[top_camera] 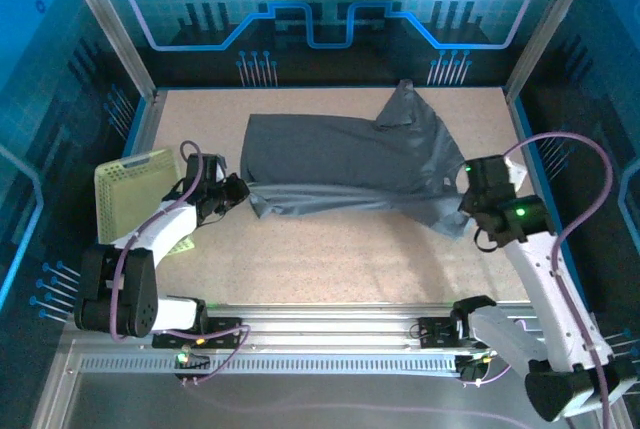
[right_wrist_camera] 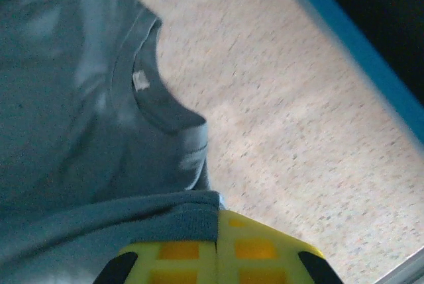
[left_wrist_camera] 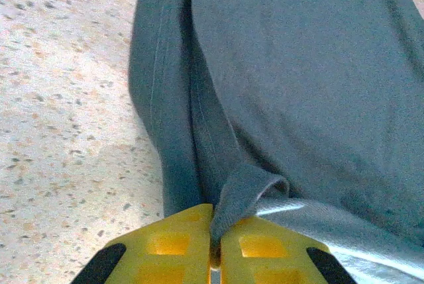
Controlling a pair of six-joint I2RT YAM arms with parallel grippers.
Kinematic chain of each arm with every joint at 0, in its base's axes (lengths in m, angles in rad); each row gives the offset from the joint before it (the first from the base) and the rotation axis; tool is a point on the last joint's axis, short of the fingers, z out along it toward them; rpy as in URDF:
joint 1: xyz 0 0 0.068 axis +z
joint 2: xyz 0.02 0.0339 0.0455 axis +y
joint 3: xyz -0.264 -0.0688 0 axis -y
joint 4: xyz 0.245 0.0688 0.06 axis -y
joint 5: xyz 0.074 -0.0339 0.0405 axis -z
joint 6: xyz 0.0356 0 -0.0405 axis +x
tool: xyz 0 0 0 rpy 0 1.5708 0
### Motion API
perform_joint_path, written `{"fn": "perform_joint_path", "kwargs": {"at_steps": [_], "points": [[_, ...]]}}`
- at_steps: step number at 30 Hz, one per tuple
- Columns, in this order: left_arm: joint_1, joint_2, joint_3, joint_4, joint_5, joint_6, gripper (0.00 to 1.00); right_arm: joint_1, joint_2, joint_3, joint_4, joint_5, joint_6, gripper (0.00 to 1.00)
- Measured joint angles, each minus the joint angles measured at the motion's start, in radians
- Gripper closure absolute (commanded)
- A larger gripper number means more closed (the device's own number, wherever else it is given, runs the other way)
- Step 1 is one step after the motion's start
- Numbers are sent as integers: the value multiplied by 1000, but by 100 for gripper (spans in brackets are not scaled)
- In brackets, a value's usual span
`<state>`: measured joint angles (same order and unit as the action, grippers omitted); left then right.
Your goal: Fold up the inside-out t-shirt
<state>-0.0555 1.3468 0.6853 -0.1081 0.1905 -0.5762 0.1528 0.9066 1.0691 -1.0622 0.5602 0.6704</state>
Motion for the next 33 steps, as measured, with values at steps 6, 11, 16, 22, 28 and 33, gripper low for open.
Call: {"fn": "perform_joint_path", "kwargs": {"at_steps": [6, 11, 16, 22, 28, 33], "points": [[-89, 116, 69, -13, 28, 59, 77, -111, 29, 72, 4, -76, -101, 100], [-104, 174, 123, -92, -72, 55, 58, -115, 61, 69, 31, -185, -126, 100], [-156, 93, 140, -255, -231, -5, 46, -66, 89, 69, 66, -257, -130, 100], [-387, -90, 154, -379, -349, -133, 42, -35, 109, 69, 87, -267, -130, 100], [-452, 101, 208, -414, -386, -195, 41, -27, 109, 69, 100, -277, -130, 100], [-457, 191, 258, -408, -389, -208, 43, -27, 99, 45, 112, -277, -134, 100]]}}
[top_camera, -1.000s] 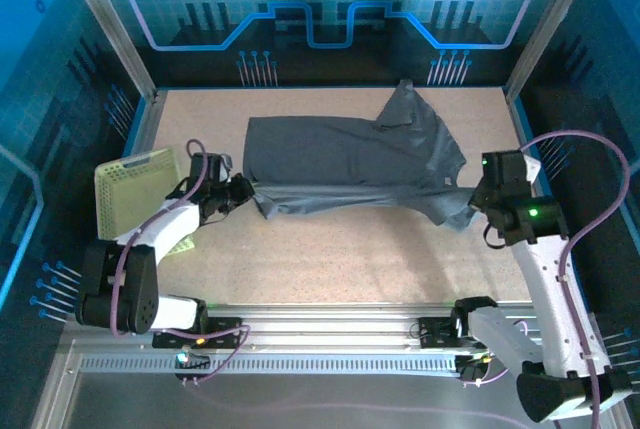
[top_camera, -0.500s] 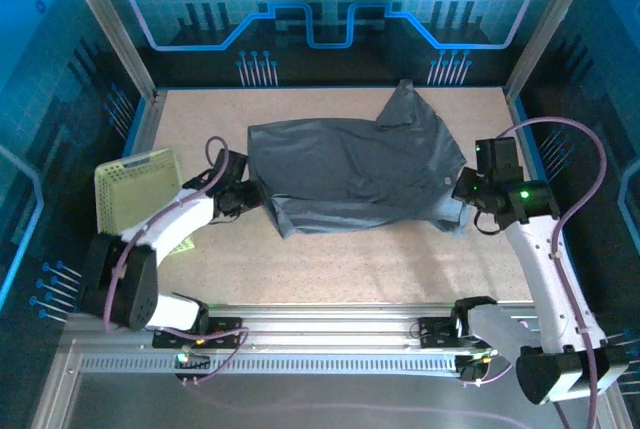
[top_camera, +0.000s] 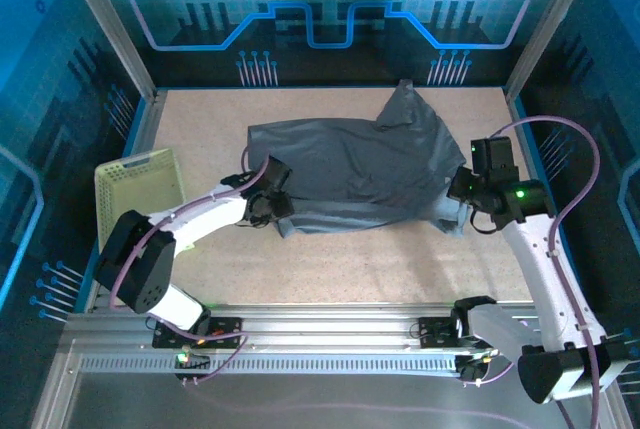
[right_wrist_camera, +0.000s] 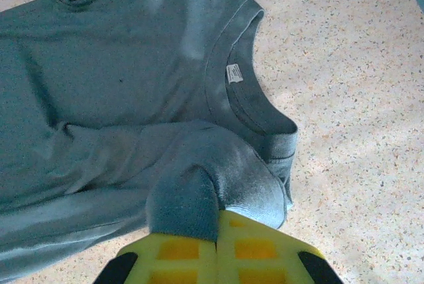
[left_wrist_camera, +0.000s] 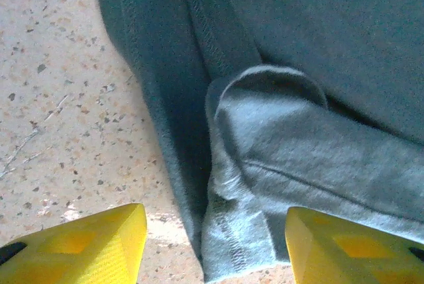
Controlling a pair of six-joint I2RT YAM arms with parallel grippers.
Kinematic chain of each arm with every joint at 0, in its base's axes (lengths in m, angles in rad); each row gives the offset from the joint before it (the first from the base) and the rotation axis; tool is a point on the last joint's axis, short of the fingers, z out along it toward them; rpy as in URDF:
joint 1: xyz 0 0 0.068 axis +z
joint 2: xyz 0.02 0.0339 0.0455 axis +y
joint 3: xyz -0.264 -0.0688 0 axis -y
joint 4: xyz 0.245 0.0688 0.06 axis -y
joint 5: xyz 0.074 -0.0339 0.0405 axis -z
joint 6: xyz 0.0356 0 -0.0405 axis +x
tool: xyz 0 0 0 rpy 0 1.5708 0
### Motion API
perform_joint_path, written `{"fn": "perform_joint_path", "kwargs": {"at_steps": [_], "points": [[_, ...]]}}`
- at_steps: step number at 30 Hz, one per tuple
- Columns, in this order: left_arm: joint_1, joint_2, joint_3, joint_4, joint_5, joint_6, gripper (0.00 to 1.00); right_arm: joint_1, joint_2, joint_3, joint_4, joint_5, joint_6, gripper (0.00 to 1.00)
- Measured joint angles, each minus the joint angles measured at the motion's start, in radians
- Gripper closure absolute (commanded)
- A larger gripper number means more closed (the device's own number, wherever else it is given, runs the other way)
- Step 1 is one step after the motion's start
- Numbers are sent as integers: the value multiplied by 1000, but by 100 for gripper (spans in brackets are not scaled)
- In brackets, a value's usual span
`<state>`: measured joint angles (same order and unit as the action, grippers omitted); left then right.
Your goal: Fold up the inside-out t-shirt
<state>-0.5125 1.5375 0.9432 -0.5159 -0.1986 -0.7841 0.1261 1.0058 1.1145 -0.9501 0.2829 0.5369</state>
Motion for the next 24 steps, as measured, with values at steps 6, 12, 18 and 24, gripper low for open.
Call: {"fn": "perform_joint_path", "kwargs": {"at_steps": [6, 12, 18, 24], "points": [[-1, 46, 43, 18, -8, -2, 53, 0, -7, -23, 2, 0, -4, 100], [-1, 82, 43, 28, -11, -3, 65, 0, -7, -23, 2, 0, -7, 100], [-1, 90, 43, 35, -15, -2, 82, 0, -7, -23, 2, 4, -7, 100], [-1, 79, 32, 45, -18, -1, 100, -3, -7, -20, -7, 32, -7, 100]]}}
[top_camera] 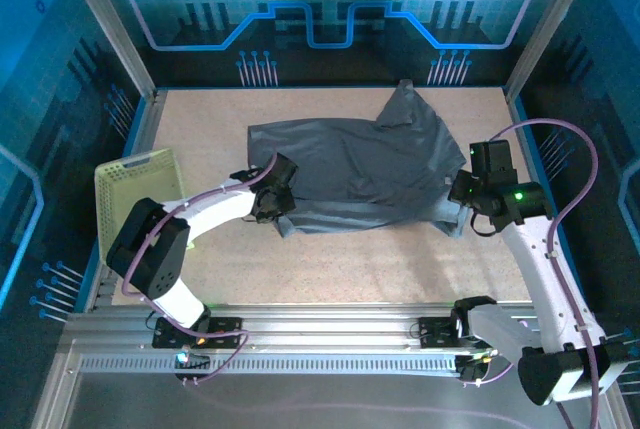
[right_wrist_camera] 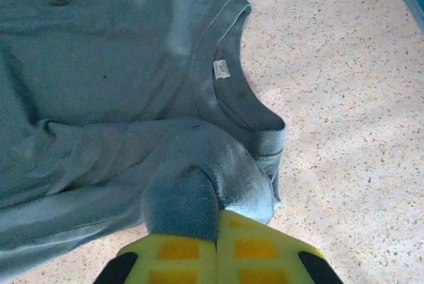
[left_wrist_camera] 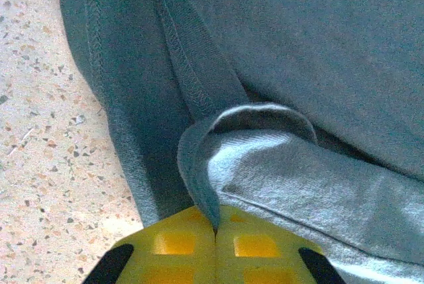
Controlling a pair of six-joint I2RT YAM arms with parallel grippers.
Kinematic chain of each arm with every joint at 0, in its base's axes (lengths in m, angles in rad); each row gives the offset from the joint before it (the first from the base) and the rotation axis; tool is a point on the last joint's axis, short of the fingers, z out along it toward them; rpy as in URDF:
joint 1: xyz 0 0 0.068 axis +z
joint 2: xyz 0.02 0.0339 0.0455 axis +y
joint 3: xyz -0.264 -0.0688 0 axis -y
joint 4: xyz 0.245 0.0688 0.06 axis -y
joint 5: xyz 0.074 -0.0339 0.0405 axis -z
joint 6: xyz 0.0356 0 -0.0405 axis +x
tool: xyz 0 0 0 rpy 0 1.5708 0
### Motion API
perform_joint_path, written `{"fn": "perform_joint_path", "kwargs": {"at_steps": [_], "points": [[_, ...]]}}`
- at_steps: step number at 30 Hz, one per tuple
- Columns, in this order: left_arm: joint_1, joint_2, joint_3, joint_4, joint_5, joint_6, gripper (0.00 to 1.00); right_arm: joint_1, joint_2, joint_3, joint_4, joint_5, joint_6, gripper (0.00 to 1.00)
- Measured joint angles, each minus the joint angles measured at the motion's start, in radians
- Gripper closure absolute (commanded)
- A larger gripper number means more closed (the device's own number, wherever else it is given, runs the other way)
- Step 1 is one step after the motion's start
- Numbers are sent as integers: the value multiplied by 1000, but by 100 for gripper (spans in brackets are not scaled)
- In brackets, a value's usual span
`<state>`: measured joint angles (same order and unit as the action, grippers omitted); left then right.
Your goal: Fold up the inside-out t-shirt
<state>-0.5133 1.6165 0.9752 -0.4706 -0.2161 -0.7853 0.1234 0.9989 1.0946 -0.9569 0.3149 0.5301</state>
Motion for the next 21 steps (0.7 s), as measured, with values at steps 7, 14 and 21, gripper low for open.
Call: {"fn": "perform_joint_path", "kwargs": {"at_steps": [7, 14, 21], "points": [[10, -281, -91, 8, -22, 63, 100, -73, -2, 140, -67, 18, -14, 100], [44, -743, -34, 46, -49, 208, 100, -101, -21, 501, -130, 8, -45, 100], [52, -850, 180, 74, 12, 339, 100, -101, -23, 943, -154, -39, -106, 100]]}}
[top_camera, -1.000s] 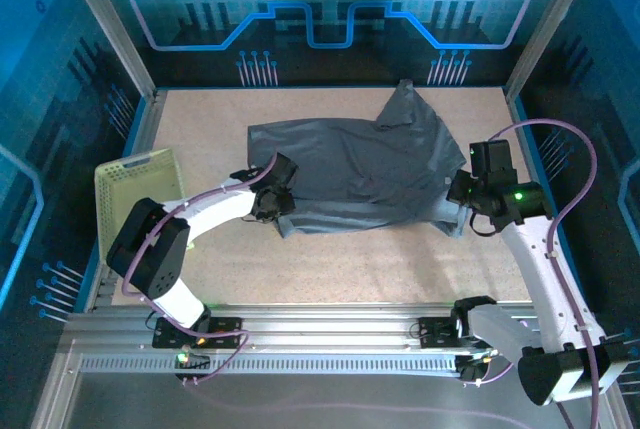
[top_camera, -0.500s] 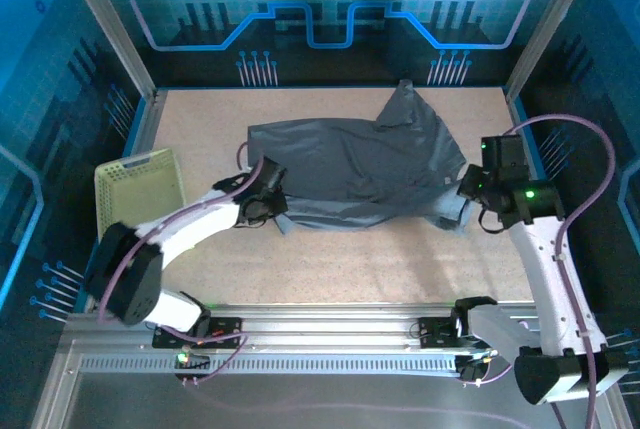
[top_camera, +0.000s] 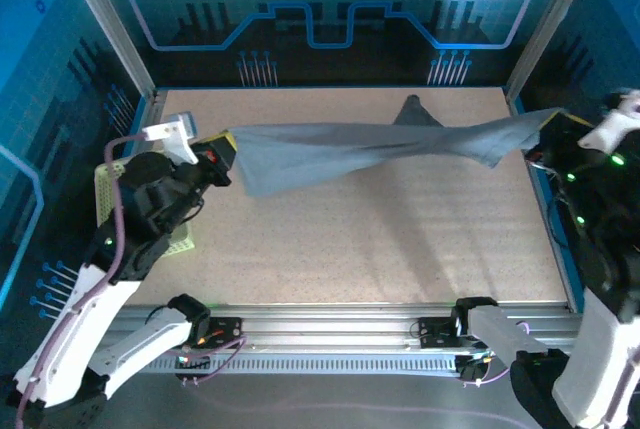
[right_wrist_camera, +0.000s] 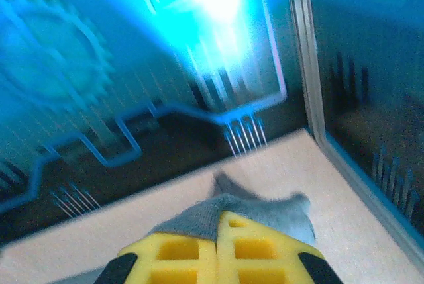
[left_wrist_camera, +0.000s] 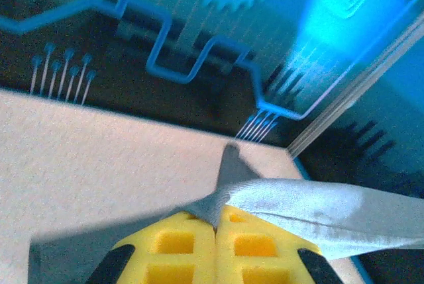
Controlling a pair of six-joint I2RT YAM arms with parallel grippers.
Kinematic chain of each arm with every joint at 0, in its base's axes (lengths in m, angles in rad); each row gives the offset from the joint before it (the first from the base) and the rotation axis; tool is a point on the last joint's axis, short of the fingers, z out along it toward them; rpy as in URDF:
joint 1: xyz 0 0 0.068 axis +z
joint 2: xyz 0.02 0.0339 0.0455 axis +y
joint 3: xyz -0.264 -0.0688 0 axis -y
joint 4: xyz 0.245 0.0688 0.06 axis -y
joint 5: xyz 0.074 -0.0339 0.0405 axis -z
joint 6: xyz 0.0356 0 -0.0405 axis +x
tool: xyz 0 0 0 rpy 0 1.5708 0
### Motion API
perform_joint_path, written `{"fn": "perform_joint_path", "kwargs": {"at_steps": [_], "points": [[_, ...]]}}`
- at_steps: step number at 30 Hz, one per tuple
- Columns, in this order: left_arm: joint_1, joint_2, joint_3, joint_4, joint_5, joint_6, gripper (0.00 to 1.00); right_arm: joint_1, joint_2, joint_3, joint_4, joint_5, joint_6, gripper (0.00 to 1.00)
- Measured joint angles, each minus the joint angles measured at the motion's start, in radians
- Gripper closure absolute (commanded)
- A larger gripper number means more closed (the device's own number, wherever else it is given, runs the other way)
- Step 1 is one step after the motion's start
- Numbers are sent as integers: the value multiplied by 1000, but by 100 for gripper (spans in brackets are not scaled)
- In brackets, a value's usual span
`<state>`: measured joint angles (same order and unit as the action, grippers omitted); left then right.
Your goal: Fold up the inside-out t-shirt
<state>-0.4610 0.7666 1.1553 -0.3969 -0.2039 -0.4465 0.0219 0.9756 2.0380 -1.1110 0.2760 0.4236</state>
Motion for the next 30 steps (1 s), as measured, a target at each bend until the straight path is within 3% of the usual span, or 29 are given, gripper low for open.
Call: {"fn": "perform_joint_path", "kwargs": {"at_steps": [7, 13, 19, 25, 30], "points": [[0, -79, 168, 7, 68, 69, 100, -2, -3, 365, 14, -58, -87, 100], [0, -120, 249, 41, 97, 99, 100, -2, -21, 436, 73, -143, -127, 100], [0, -35, 267, 67, 63, 140, 100, -2, 34, 370, 127, -154, -146, 100], [12, 247, 267, 59, -176, 177, 100, -2, 183, 160, 248, -157, -148, 100], [123, 503, 189, 68, -222, 134, 100, -2, 344, -102, 360, -160, -146, 100]]}}
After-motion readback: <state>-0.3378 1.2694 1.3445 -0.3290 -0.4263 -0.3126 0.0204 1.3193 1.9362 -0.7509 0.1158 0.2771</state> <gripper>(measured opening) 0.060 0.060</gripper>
